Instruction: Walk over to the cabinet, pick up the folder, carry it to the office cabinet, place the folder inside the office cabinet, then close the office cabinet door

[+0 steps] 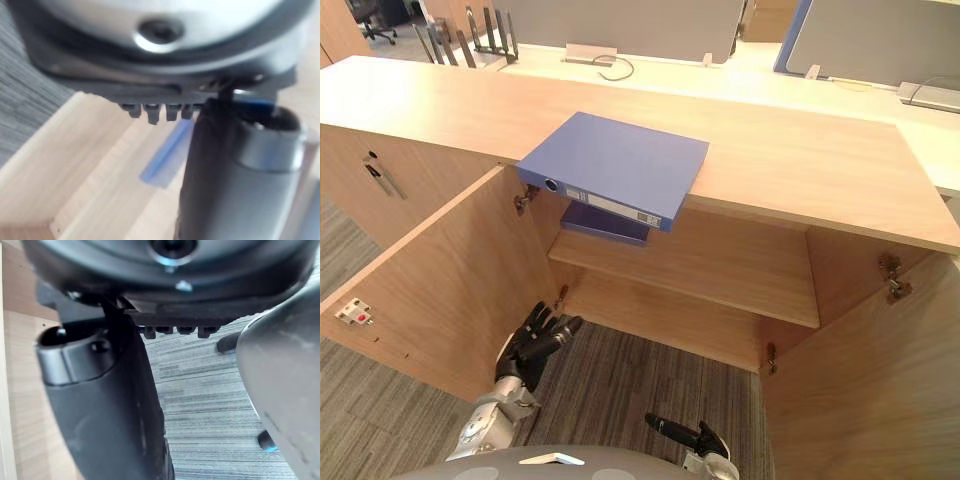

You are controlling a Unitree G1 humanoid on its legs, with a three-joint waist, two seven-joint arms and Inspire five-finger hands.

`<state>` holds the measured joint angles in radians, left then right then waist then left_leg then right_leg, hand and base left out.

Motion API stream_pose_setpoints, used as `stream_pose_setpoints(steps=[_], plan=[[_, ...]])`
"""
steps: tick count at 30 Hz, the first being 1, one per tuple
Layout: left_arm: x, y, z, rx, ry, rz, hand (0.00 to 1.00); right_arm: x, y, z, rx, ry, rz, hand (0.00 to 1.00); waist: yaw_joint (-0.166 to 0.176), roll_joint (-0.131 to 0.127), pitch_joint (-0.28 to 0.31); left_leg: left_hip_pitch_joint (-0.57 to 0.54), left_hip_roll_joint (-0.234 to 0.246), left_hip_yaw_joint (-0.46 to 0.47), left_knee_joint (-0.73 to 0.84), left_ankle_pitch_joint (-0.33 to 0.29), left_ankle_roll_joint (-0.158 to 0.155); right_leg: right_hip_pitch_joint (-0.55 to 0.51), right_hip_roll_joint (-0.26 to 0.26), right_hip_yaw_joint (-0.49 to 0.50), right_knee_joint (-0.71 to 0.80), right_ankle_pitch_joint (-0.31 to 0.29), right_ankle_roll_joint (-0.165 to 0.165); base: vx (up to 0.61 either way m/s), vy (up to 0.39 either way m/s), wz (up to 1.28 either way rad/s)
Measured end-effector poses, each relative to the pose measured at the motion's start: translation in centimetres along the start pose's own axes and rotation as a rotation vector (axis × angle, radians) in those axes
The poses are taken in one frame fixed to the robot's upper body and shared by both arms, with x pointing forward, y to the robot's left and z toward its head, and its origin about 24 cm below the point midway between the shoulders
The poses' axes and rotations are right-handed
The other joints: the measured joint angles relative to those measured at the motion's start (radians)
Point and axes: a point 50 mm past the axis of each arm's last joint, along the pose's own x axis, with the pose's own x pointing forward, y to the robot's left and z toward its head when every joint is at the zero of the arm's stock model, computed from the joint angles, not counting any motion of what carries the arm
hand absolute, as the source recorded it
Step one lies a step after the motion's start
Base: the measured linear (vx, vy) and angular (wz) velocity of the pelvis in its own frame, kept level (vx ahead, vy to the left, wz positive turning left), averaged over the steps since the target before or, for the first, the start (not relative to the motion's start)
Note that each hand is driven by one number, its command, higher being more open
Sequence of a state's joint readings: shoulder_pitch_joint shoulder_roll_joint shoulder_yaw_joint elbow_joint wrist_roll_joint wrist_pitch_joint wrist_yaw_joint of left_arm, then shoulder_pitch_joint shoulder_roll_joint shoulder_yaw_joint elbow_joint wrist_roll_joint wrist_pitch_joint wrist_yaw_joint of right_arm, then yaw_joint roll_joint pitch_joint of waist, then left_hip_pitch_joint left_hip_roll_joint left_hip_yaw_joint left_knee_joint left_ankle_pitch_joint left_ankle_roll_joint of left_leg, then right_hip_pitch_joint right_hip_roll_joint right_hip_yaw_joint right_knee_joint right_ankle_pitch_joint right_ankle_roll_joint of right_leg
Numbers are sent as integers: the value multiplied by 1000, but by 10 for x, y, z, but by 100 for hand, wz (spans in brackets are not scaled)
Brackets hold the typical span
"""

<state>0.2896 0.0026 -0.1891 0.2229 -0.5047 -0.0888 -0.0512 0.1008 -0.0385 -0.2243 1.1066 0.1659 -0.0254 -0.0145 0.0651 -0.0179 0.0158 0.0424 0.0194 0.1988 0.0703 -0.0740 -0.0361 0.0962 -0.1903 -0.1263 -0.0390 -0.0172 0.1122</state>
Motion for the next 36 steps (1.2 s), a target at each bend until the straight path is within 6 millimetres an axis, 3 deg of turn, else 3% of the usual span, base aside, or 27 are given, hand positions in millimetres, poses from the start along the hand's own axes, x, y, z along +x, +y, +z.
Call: stream_pose_setpoints(steps=[2, 5, 14, 18, 22, 29, 36], plan=[[0, -15, 15, 8, -65, -65, 100, 0, -1, -1, -14, 9, 0, 100, 0, 2, -9, 23, -5, 1, -36, 11, 1, 0, 1, 12, -3, 3, 1, -34, -7, -15], [-4, -23, 31, 49, -139, -98, 100, 0, -2, -4, -19, 26, -4, 100, 1, -5, -26, 37, -12, 17, -62, 15, 3, 2, 0, 31, -31, 21, 1, -10, 21, -23], [-8, -1, 45, 34, -194, 52, 100, 1, 1, -7, -66, 58, 8, 100, 13, -14, -30, 44, -16, 19, -65, 19, 6, 10, -2, 33, -38, 26, 3, 1, 4, -2], [-19, 1, 62, 79, -284, 141, 100, 1, 1, -8, -67, 62, 9, 100, 16, -16, -31, 56, -15, 23, -66, 19, 5, 18, -2, 37, -36, 27, 5, -6, -3, -1], [-27, -8, 92, 109, -442, 203, 100, 0, 2, -12, -71, 70, 14, 100, 14, -23, -38, 64, -8, 39, -54, 8, -4, 19, -2, 54, -33, 30, 10, -39, -12, -13], [-44, -27, 136, 331, -680, 268, 100, -3, 3, -21, -73, 86, 18, 100, 12, -32, -76, 69, 1, 50, -36, -14, -16, 25, -1, 68, -30, 31, 12, -29, -16, -6], [-46, -55, 171, 610, -914, 289, 100, -3, 3, -22, -71, 88, 17, 100, 10, -29, -85, 65, 3, 57, -20, -23, -17, 19, 0, 79, -23, 31, 12, -7, -5, -3]])
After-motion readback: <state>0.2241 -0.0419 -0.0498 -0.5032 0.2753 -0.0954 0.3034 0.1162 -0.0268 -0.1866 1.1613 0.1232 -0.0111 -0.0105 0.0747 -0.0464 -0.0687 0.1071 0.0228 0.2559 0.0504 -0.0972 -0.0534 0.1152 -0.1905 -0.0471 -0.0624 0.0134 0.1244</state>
